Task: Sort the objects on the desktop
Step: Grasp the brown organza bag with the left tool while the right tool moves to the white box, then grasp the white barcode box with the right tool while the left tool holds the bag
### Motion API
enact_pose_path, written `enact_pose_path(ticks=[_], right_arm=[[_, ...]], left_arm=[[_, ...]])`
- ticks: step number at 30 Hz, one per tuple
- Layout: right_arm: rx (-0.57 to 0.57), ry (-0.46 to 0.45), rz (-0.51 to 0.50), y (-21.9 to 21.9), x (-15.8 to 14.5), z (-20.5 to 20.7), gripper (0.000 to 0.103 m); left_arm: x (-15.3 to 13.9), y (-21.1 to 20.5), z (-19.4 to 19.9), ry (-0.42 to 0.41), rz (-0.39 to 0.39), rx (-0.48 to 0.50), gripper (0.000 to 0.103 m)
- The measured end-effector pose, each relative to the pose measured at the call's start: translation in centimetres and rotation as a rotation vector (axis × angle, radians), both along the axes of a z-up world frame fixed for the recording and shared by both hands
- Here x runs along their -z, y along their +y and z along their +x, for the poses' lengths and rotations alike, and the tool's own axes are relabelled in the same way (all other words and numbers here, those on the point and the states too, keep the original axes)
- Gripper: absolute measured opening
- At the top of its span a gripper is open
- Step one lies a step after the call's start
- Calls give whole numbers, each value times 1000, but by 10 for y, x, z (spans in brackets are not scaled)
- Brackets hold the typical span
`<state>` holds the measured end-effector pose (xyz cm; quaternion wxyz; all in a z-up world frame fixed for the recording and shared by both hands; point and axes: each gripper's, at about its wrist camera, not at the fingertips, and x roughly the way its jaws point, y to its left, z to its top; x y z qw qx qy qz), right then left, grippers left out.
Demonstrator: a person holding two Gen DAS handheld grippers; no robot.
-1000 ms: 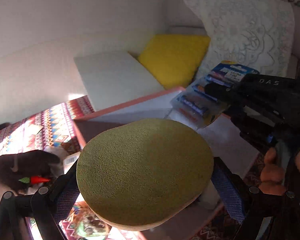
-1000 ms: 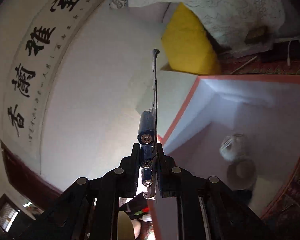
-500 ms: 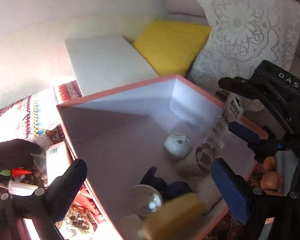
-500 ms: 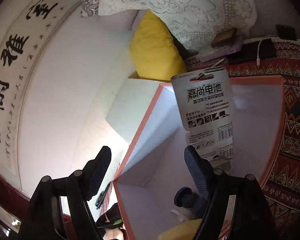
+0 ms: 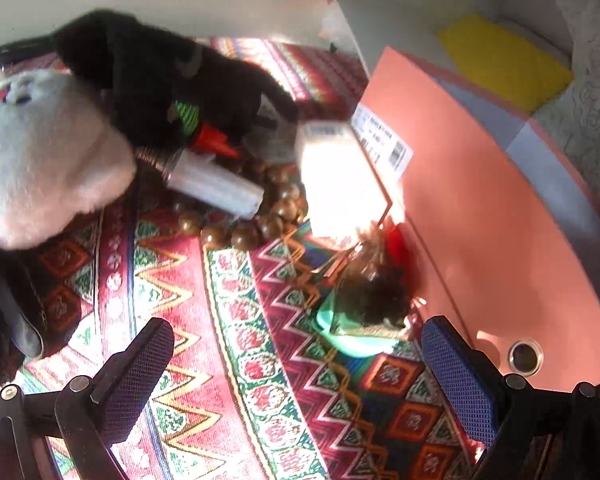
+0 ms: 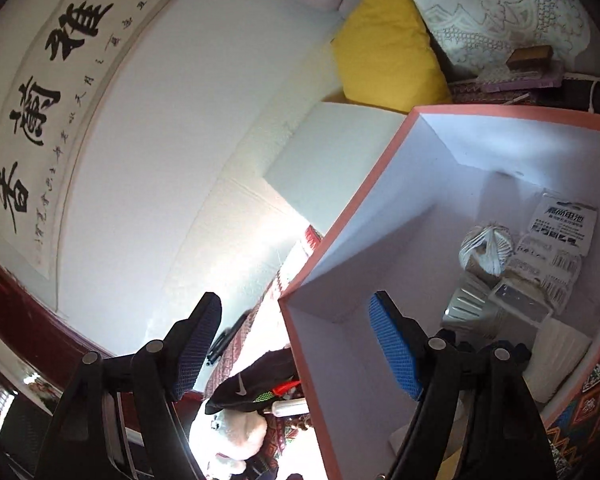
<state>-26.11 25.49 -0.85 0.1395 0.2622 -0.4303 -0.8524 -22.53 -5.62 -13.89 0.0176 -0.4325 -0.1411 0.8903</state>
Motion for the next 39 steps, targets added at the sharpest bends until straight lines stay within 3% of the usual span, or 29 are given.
enact_pose_path(ticks=[12, 13, 14, 16, 17, 18, 24, 28, 29, 31, 33, 39], right_arm=[[-111, 14, 103, -45, -2, -12, 80], [-115, 17, 119, -49, -2, -13, 80], [-117, 21, 140, -52, -3, -13, 80], [-123, 28, 185, -60, -4, -14, 80], [-127, 32, 208, -65, -4, -15, 80], [-139, 37, 226, -70, -5, -16, 79], [-292, 33, 333, -127, 1, -23, 77], [-410, -51, 548, -193, 26, -31, 74], [-417, -84, 630, -210, 37, -36, 72], [-421, -157, 781, -240, 60, -46, 59], [-410, -223, 839, -254, 82, -59, 52], [-289, -301, 1026, -259, 115, -88, 51]], left_arm=[[23, 53, -48, -24, -33, 126, 99], [25, 55, -53, -33, -33, 130, 89], [27, 57, -58, -41, -34, 133, 62], [29, 57, -61, -50, -49, 123, 31], [27, 54, -59, -34, -38, 117, 18], [24, 50, -56, -23, -28, 112, 13], [3, 14, -20, 38, 35, 60, 13], [-22, -14, 12, 65, -19, 50, 13], [-25, -21, 19, 66, -28, 48, 13], [-28, -35, 31, 66, -38, 43, 13], [-28, -48, 39, 71, -41, 32, 13], [-11, -71, 43, 20, 42, -31, 13]])
